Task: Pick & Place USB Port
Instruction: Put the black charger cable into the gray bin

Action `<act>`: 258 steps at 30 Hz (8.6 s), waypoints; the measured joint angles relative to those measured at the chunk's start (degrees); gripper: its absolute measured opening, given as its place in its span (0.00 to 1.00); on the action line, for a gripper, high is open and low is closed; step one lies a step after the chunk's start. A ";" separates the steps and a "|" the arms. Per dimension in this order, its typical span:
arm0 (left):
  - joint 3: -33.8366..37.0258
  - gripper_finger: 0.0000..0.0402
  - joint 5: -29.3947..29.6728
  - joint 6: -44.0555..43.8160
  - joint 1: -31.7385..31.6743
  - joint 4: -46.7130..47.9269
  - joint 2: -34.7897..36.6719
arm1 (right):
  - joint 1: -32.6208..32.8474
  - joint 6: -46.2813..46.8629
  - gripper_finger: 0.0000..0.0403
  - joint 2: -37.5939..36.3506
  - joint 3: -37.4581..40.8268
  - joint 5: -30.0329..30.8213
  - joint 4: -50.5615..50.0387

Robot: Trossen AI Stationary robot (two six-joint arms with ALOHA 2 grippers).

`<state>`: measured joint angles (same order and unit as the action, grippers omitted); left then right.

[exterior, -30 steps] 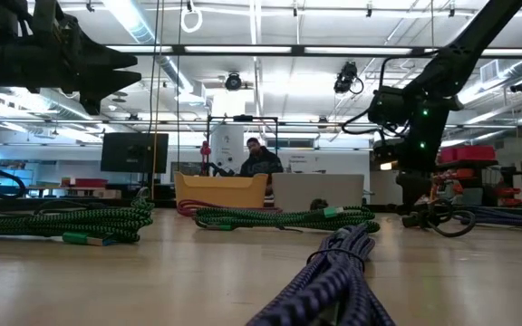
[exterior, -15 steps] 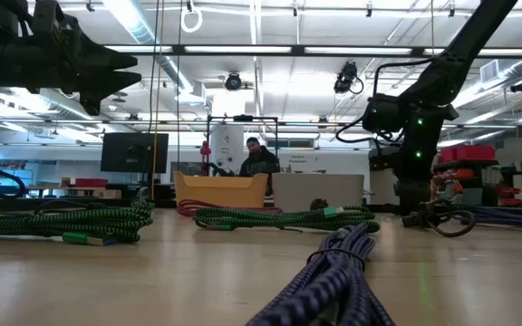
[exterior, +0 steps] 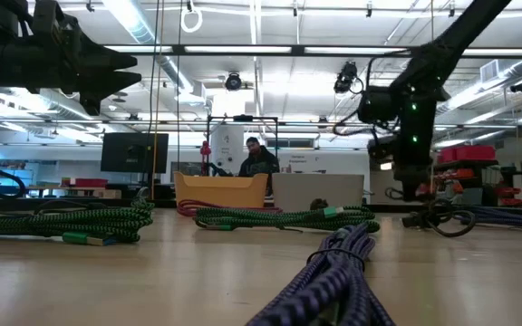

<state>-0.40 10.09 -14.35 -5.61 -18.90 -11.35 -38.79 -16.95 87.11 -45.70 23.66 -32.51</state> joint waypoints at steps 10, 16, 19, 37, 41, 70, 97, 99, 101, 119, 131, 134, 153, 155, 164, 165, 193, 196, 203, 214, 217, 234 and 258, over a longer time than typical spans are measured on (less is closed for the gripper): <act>0.00 0.43 0.17 0.00 0.00 0.13 0.00 | 4.03 4.42 0.01 -10.65 -12.81 -5.72 -13.67; 0.00 0.43 0.17 0.00 0.00 0.13 0.00 | 7.82 6.20 0.01 -18.57 -14.05 -16.62 -9.28; 0.00 0.43 0.17 0.00 0.00 0.14 0.00 | 9.00 6.65 0.01 -20.46 -14.05 -17.71 -6.48; 0.00 0.43 0.19 -0.01 0.00 0.11 0.00 | 8.15 4.25 0.01 -1.96 -12.52 -20.92 25.14; 0.00 0.43 0.19 0.02 0.00 0.11 0.00 | 6.31 4.35 0.01 1.20 -12.52 -21.14 25.48; 0.00 0.43 0.18 0.13 0.00 0.13 0.00 | 2.20 6.85 0.05 3.88 -12.52 -16.76 27.52; -0.01 0.43 0.19 0.15 0.00 0.13 0.00 | 2.17 8.40 0.45 5.03 -12.52 -15.56 28.01; 0.00 0.43 0.19 0.15 0.00 0.15 0.00 | 2.17 8.67 0.44 5.03 -12.52 -15.59 28.01; -0.02 0.43 0.19 0.15 0.00 0.13 0.00 | 2.17 8.82 0.44 5.03 -12.52 -15.59 27.99; -0.01 0.43 0.36 0.00 0.00 0.39 0.01 | 15.12 12.02 0.44 4.94 -12.60 -34.25 11.51; 0.00 0.43 0.36 0.02 0.00 0.38 0.01 | 23.72 31.62 0.44 4.94 -12.60 -25.15 7.75; 0.00 0.43 0.36 0.00 0.00 0.37 0.00 | 23.67 35.83 0.44 4.94 -12.60 -23.12 7.78; -0.02 0.43 0.19 -1.14 0.00 0.37 0.00 | 23.77 50.52 0.44 13.96 -12.52 -15.23 10.25; 0.00 0.43 0.17 -1.27 0.00 0.38 0.00 | 23.61 50.54 0.44 14.49 -12.52 -15.72 12.70; -0.01 0.43 0.16 -1.56 0.00 0.79 0.01 | 23.71 53.66 0.44 15.03 -12.52 -15.62 13.66; 0.00 0.43 0.15 -1.57 0.00 0.79 0.00 | 23.73 53.95 0.44 15.19 -12.50 -15.54 13.67; -0.01 0.43 -0.51 -1.81 0.00 0.87 0.00 | 21.56 51.50 0.44 7.31 -2.04 -15.56 24.93; -0.02 0.43 -0.51 -1.81 0.00 0.88 0.02 | 21.84 50.95 0.44 6.47 -2.13 -15.79 28.15; -0.02 0.43 -0.51 -1.81 0.00 1.14 0.00 | 21.58 53.79 0.44 6.56 -2.11 -14.75 31.16; 0.00 0.43 -0.51 -1.62 0.00 1.27 0.00 | 20.83 44.85 0.44 6.54 -2.14 -22.29 33.41; -0.02 0.43 -0.49 -1.44 0.00 1.55 0.01 | 22.17 28.43 0.44 6.54 -2.14 -29.26 33.67; -0.01 0.43 -0.25 -0.02 0.00 1.75 0.02 | 24.25 -4.40 0.44 6.51 -4.58 -17.84 24.45; 0.00 0.43 -0.26 0.07 0.00 2.01 -0.07 | 25.64 -4.67 0.44 10.91 -10.89 -12.08 13.83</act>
<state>-0.40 9.83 -14.28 -5.61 -16.89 -11.43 -13.15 -21.62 98.02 -56.59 11.59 -18.67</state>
